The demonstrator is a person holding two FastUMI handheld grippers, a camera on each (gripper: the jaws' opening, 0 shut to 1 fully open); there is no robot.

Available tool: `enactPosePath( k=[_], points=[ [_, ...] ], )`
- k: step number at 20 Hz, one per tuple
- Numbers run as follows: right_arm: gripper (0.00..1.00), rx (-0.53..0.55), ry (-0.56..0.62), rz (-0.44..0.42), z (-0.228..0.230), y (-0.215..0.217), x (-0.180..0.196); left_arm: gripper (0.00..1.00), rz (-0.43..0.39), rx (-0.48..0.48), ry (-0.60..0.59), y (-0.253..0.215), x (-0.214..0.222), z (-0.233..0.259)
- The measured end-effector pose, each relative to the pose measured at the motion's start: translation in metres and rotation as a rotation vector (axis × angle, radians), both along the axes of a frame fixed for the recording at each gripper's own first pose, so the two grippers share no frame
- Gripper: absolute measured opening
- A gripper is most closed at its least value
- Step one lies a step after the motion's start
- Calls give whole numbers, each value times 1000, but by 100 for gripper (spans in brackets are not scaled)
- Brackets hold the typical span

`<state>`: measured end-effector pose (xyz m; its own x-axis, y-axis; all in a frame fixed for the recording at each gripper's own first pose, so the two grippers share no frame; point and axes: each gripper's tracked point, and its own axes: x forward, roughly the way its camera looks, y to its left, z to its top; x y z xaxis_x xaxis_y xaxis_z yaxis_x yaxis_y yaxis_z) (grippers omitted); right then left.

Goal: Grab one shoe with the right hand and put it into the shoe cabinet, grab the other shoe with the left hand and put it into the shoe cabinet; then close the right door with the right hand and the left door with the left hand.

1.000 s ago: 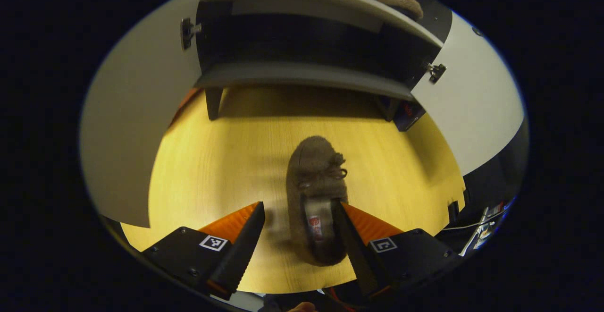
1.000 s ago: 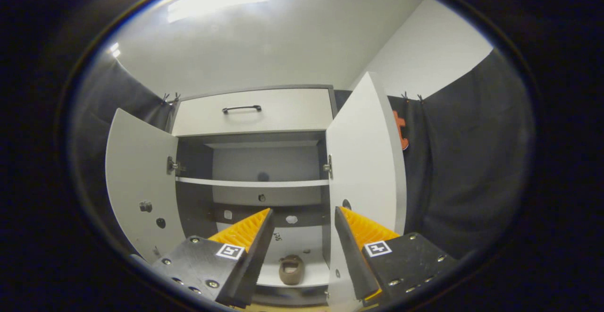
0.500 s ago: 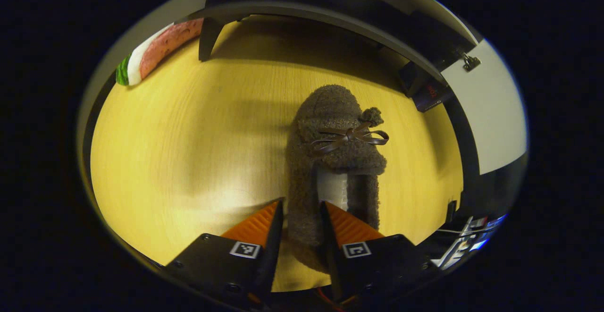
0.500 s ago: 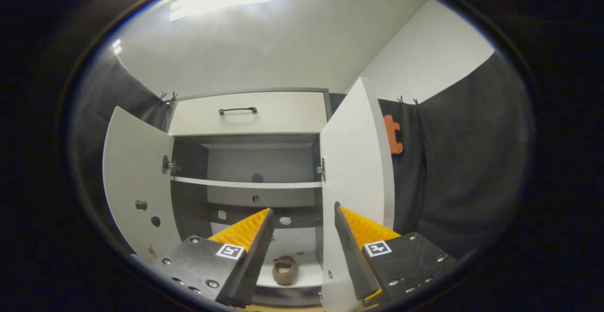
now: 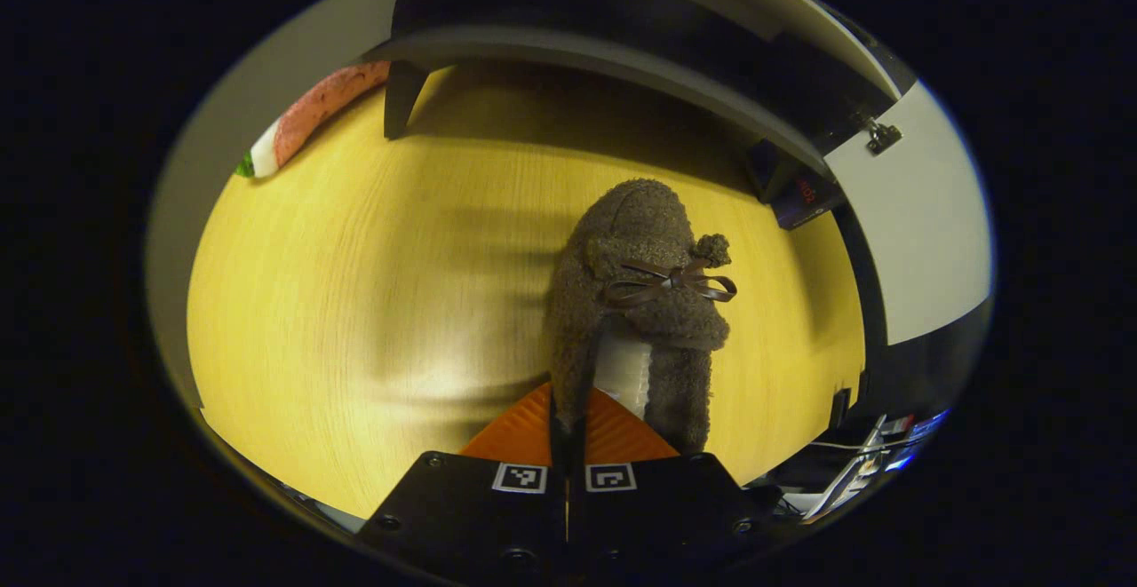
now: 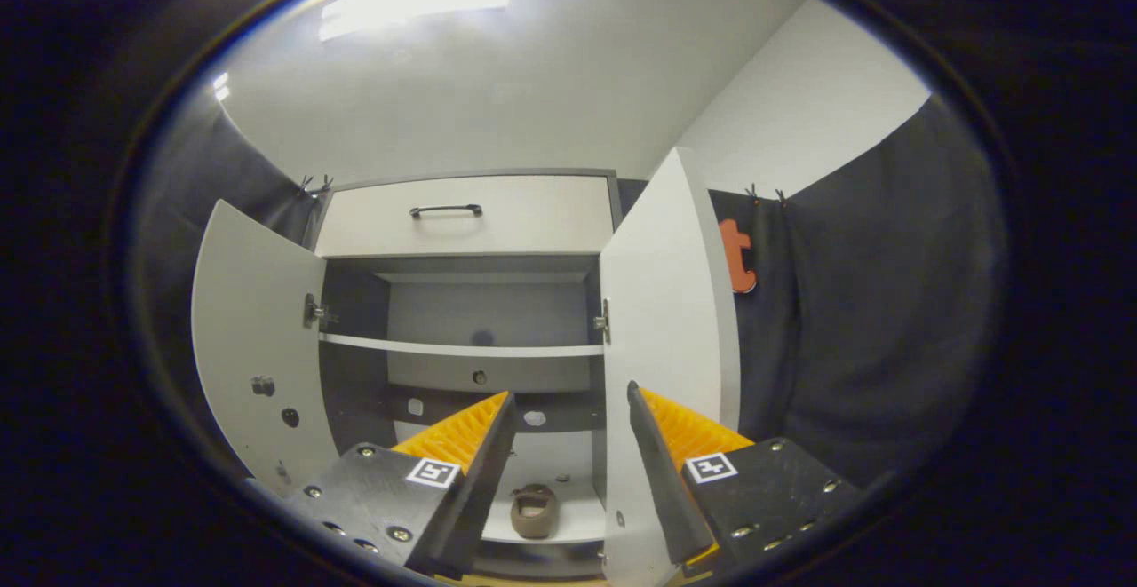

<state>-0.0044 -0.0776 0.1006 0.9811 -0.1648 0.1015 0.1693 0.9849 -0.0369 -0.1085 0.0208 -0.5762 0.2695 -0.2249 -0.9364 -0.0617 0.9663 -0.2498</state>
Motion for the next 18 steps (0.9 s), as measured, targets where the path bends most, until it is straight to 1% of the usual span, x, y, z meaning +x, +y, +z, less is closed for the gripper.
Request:
enactPosePath(
  k=[1, 2, 5, 6, 7, 8, 9, 10, 13, 15, 16, 17, 18],
  points=[
    [77, 3, 2, 2, 0, 0, 1, 4, 6, -12, -29, -4, 8, 15],
    [75, 5, 4, 4, -1, 1, 1, 2, 6, -20, -64, -8, 17, 30],
    [75, 9, 5, 13, -3, 2, 3, 2, 17, -42, -178, -18, 45, 83],
    [77, 11, 6, 16, -3, 3, 3, 2, 18, -47, -216, -20, 54, 102],
    [75, 12, 8, 20, -4, 4, 4, 2, 22, -52, -255, -20, 63, 122],
    [75, 12, 8, 22, -4, 4, 4, 2, 29, -62, -294, -22, 72, 141],
    [77, 11, 8, 21, -4, 4, 4, 2, 38, -76, -333, -23, 80, 160],
    [75, 10, 8, 18, -4, 3, 4, 1, 50, -90, -375, -24, 92, 180],
    [75, 18, 4, 24, -4, 6, 1, 2, 86, -116, -490, -29, 133, 231],
    [75, 20, 5, 29, -4, 8, 0, 2, 102, -142, -554, -31, 164, 257],
    [75, 21, 5, 30, -5, 8, -2, 5, 105, -138, -582, -31, 180, 265],
    [75, 21, 5, 30, -5, 8, -3, 1, 107, -132, -605, -29, 194, 273],
    [75, 21, 6, 30, -5, 9, -5, 2, 112, -132, -632, -28, 211, 285]
  ],
)
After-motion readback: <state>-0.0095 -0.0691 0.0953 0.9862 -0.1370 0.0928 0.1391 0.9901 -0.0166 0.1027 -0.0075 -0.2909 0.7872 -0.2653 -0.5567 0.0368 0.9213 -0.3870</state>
